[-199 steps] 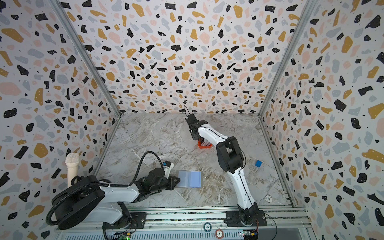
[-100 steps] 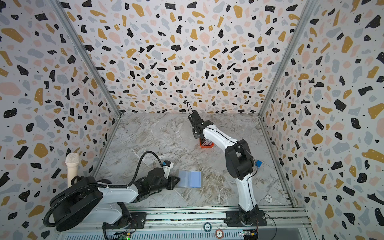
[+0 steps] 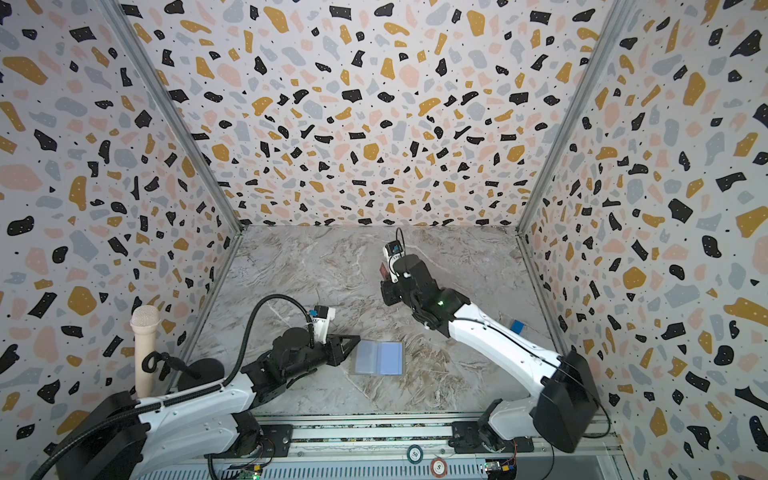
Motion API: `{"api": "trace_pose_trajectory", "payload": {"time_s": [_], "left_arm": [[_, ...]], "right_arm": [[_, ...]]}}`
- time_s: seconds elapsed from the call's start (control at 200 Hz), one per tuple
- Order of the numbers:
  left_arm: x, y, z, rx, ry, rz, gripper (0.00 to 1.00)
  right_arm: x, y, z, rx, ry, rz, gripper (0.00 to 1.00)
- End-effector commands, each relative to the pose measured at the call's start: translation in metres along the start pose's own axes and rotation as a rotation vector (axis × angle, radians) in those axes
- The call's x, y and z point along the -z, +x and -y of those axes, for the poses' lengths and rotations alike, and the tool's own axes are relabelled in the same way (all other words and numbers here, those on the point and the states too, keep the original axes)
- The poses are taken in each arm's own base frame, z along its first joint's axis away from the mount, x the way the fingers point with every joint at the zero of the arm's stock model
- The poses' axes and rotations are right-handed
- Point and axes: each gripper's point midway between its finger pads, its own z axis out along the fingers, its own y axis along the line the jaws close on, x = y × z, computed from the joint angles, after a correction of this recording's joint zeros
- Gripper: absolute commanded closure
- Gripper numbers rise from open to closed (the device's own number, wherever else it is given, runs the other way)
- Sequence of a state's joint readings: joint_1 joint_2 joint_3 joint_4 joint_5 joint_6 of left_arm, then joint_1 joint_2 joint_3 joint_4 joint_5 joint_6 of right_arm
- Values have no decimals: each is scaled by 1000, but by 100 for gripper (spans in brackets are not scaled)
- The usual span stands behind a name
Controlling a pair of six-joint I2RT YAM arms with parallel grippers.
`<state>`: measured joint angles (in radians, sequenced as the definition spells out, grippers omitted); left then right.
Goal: Put the credit cards into the card holder
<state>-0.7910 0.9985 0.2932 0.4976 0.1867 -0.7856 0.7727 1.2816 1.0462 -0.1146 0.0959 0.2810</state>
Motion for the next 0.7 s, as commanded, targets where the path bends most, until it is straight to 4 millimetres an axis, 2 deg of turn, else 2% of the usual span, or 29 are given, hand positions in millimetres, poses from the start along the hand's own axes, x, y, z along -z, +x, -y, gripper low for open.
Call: {"api": "trace_pose_trajectory", "payload": {"time_s": [0.0,0.08,0.14,0.24,0.471,0.696], "left_arm": [[16,-35,49,-67,176,110,63],[29,-47,70,-77,271,171,59],[38,-52,82,-79,331,203,57],[46,-57,90,-79,371,233,54],[54,-60,99,-48,454,272,53],[58,-61,108,-19,518,276,61]], "right_arm": [[36,-28,-46,-62,-308,189,100],[59,-27,-64,-96,-451,250,100],[69,-23,-72,-122,-522,264,100],[82,-16,-85,-153,-631,276,100],[98,-1,-106,-190,-787,267,100],[101,10,-119,-227,-883,238,100]]}}
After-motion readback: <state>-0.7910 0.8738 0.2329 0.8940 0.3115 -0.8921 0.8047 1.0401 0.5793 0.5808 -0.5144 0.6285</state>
